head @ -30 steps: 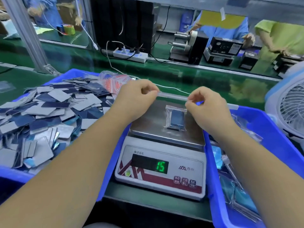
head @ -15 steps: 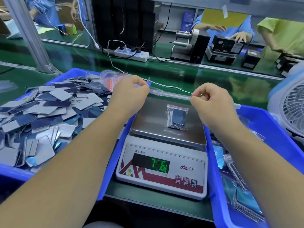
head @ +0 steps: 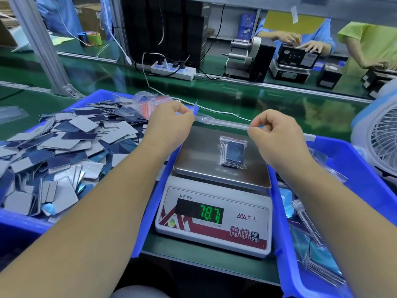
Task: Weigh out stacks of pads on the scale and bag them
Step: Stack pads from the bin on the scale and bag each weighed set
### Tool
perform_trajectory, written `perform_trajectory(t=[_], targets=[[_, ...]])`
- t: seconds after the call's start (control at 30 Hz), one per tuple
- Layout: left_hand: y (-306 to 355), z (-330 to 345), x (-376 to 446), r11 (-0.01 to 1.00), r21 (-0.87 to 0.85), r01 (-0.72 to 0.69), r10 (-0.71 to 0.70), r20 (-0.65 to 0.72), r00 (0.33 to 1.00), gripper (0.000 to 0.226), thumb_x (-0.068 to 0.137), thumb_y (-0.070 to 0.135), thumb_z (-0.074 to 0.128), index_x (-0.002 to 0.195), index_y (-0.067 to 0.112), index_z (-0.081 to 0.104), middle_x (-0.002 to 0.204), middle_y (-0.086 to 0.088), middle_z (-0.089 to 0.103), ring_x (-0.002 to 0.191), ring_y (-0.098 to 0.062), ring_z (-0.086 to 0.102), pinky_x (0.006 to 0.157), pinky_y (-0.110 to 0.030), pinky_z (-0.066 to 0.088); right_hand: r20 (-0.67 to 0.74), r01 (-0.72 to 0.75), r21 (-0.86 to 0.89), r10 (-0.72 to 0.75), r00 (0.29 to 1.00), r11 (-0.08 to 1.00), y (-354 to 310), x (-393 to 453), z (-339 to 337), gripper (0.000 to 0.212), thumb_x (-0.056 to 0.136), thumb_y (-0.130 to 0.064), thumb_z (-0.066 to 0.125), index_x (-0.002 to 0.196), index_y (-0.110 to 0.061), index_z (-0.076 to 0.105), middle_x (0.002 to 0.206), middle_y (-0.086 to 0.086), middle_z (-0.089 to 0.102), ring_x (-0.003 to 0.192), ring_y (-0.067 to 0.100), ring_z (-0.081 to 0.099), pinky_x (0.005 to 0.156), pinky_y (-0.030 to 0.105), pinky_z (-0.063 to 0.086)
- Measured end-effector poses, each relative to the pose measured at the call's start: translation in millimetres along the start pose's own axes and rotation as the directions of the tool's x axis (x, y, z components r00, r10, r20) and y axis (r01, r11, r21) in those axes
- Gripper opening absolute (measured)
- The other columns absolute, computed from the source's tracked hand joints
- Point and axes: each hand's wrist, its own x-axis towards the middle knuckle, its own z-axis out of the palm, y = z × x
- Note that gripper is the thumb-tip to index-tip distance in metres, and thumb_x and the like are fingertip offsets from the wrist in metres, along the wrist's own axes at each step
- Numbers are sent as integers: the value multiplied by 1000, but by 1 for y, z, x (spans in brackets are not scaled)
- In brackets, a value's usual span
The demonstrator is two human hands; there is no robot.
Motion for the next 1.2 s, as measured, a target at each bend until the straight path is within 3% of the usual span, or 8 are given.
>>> perform_trajectory(t=[0.17,0.27,0.43,0.6,0.73,0.87,1.03,1.2], targets=[[2,-13,10,989,-115,93,-95,-17,995,17,86,18,54,71,23,61,42,17,45,47,-13,40,48,-21,37,106,44,-246,-19,994,968,-5,-7,-4,44,79,-74,45,90,-31,53,59,-10,58,64,8,55,55,29,38],[-1,-17,15,986,-132,104,-115,-77,990,14,87,21,55,78,18,66,49,15,53,57,-20,50,54,-24,44,283,188,-591,-17,959,784,-14,-19,6,71,65,-94,23,101,-37,43,75,-10,53,75,19,51,58,34,38],[-13,-15,13,991,-42,127,-131,-108,986,13,85,24,53,85,26,66,80,-3,70,80,-27,67,65,-32,47,311,288,-639,-103,945,714,-19,-20,11,33,73,-57,50,89,-28,46,79,-8,57,72,22,51,53,30,32],[-16,-19,16,991,-22,132,-133,-133,982,14,86,23,52,87,26,66,72,3,70,54,-5,62,52,-24,41,219,74,-686,108,970,724,4,7,-49,22,71,-46,59,79,-28,50,80,-9,58,74,16,55,57,31,43],[-16,-24,13,981,-109,161,-177,-156,972,14,89,20,51,82,24,64,48,17,60,40,0,56,37,-13,37,297,59,-789,296,908,611,21,24,-78,40,76,-53,60,69,-15,67,72,1,66,69,16,60,61,27,48],[-16,-36,14,962,-125,241,-256,-117,960,20,83,17,46,87,28,62,53,11,64,67,-26,71,58,-32,51,241,22,-778,266,933,627,25,27,-68,46,87,-54,55,66,-14,65,68,0,63,66,15,58,52,25,39],[-14,-63,23,893,401,203,-227,14,974,25,86,6,49,100,17,67,103,-9,69,94,-29,64,78,-33,52,264,34,-690,207,942,723,9,19,-50,39,85,-54,59,67,-19,59,64,-5,64,66,13,58,56,28,44],[-10,-78,21,612,790,-31,-255,234,938,18,95,14,53,97,6,68,96,-12,69,90,-29,62,72,-33,52,431,221,-642,107,896,734,-23,1,-45,38,80,-65,55,72,-28,57,68,-11,65,64,2,58,63,27,50]])
